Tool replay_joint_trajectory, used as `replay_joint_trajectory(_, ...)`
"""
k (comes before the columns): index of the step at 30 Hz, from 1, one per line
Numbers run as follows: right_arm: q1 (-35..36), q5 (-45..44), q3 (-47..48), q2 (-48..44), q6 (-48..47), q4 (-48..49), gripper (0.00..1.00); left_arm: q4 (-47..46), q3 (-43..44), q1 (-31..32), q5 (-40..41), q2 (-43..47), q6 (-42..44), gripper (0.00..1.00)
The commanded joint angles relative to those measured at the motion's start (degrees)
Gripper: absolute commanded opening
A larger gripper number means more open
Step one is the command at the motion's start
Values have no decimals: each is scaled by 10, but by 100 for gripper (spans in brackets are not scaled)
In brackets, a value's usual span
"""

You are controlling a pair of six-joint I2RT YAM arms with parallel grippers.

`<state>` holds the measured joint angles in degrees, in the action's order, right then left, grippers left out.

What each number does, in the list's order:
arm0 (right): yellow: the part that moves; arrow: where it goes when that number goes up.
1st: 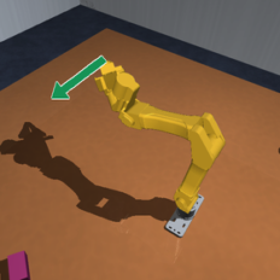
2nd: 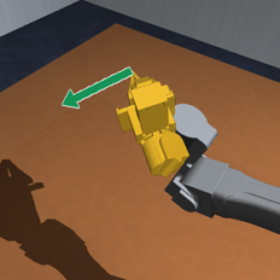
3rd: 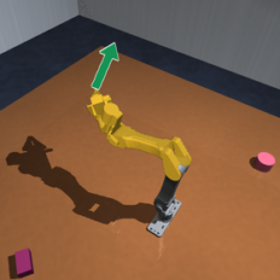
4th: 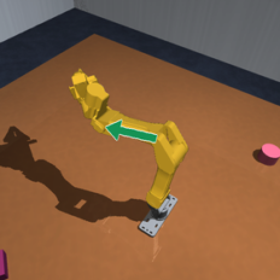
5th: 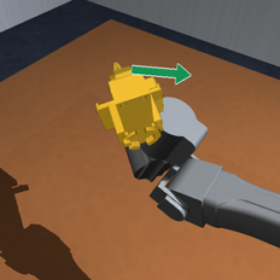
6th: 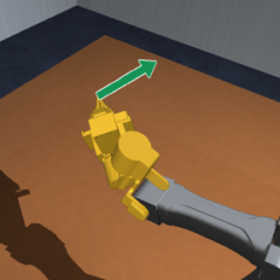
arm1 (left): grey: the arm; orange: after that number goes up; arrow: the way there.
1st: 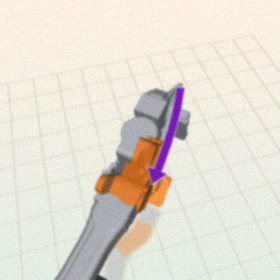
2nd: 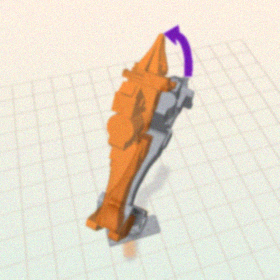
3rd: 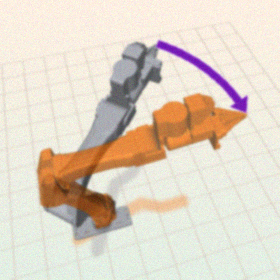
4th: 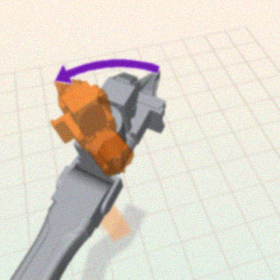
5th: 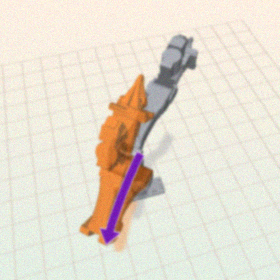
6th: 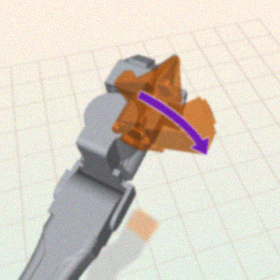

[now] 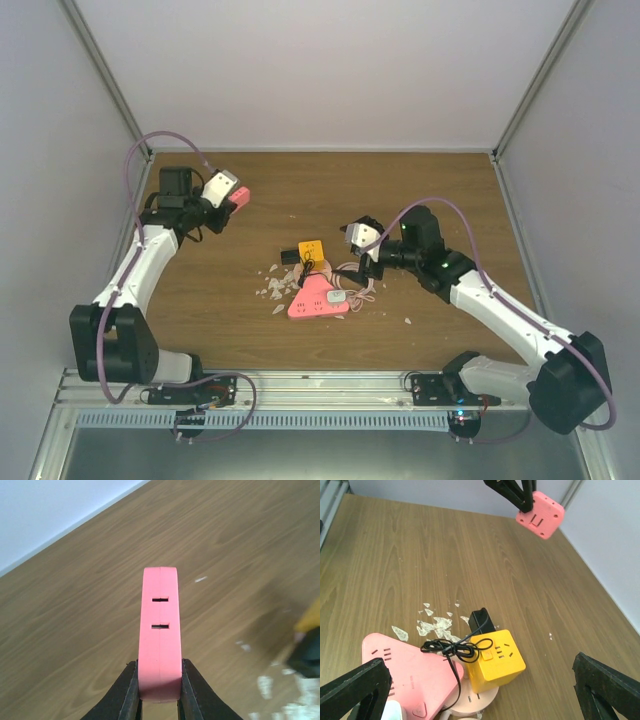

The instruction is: Pull the plug off the socket

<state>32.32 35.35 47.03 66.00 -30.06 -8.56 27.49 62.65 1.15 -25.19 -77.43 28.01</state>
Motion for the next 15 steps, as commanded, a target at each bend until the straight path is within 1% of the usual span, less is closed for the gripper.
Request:
replay_joint_trajectory(1,-11,-15,-9,-14,4,23,100,-53,22,-37,128,-43,82,0)
replay_joint_trajectory(7,-12,-19,-13,-10,-1,24,100,-128,21,-76,202,-105,153,0)
replay_joint_trajectory(15,-12,-24,-12,1,-4,23,100,-240,27,-102,292,-200,246,0)
